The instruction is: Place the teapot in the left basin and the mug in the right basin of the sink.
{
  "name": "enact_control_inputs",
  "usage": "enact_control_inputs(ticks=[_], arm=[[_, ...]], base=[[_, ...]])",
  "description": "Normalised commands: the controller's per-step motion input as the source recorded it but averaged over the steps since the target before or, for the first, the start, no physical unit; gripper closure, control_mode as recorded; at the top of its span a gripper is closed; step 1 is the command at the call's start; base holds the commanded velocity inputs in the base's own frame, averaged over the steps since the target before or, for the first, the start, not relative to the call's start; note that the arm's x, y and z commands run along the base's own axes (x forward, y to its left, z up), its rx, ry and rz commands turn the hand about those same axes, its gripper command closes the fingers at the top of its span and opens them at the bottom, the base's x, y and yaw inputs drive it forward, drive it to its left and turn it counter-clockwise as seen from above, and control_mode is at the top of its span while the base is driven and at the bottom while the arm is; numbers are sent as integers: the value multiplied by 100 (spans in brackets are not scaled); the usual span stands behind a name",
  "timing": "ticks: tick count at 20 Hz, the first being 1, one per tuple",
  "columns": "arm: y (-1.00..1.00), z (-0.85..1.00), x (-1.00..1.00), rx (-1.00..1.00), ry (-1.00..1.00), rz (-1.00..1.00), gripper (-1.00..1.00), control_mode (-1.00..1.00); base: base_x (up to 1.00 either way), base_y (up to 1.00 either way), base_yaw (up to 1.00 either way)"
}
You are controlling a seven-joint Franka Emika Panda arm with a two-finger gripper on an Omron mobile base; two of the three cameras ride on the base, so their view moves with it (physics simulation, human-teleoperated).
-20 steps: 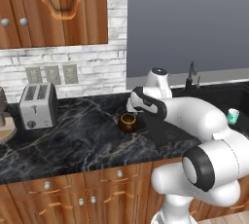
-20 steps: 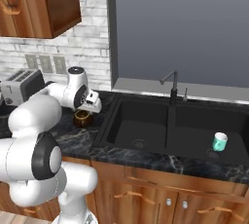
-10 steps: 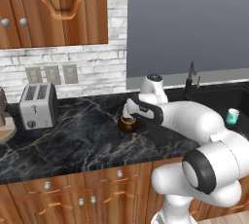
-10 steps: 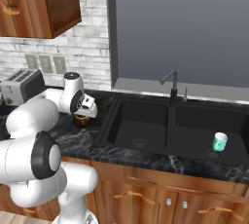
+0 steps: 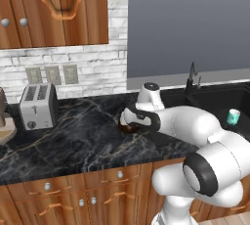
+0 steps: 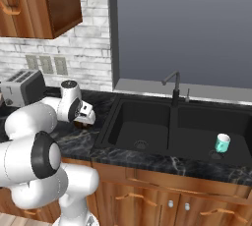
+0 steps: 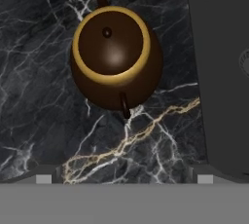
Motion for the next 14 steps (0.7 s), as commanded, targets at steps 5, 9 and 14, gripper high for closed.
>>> enact_control_inputs(ticks=[5, 9, 14], arm=[[3, -18, 12, 0, 0, 0, -100, -100], [6, -19, 17, 0, 0, 0, -100, -100], [9, -16, 20, 0, 0, 0, -100, -100]], base=[[0, 0, 0], [0, 0, 0], [0, 0, 0]])
